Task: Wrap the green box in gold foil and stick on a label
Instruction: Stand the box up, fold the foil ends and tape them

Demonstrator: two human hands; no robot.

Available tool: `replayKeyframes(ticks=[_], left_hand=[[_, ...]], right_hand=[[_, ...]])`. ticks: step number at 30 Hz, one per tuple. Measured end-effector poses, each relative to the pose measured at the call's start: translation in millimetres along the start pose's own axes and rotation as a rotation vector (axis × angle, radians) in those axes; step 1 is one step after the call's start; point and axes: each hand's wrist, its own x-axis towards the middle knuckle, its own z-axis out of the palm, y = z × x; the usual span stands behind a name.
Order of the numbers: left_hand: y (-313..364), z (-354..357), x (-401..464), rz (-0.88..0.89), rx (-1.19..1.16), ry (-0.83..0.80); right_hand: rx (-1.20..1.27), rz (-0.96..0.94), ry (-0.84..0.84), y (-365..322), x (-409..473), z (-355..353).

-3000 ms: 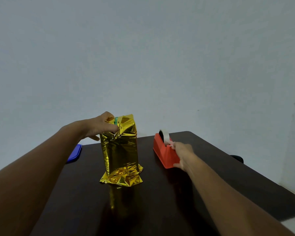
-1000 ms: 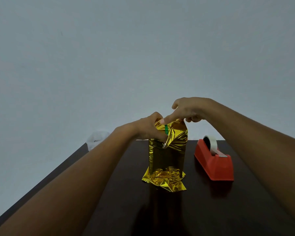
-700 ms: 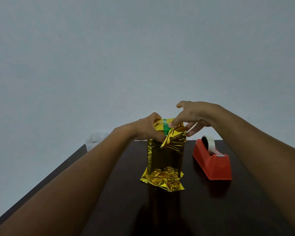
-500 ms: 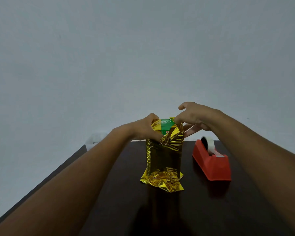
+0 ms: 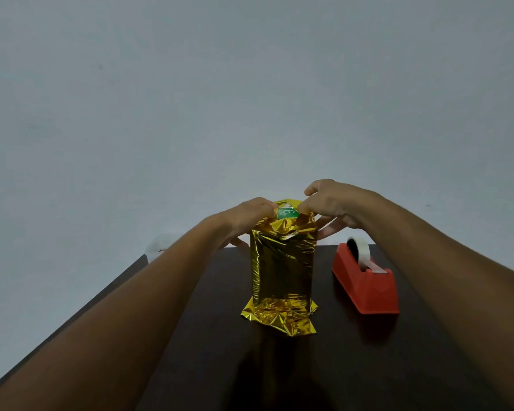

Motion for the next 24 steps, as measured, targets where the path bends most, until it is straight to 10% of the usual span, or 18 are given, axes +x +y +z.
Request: replayKeyframes(ticks=[24], left_hand=[[13, -10, 8, -0.226, 0.001, 0.192]], right_hand=[[0.671, 0.091, 0.247, 64, 13, 47]])
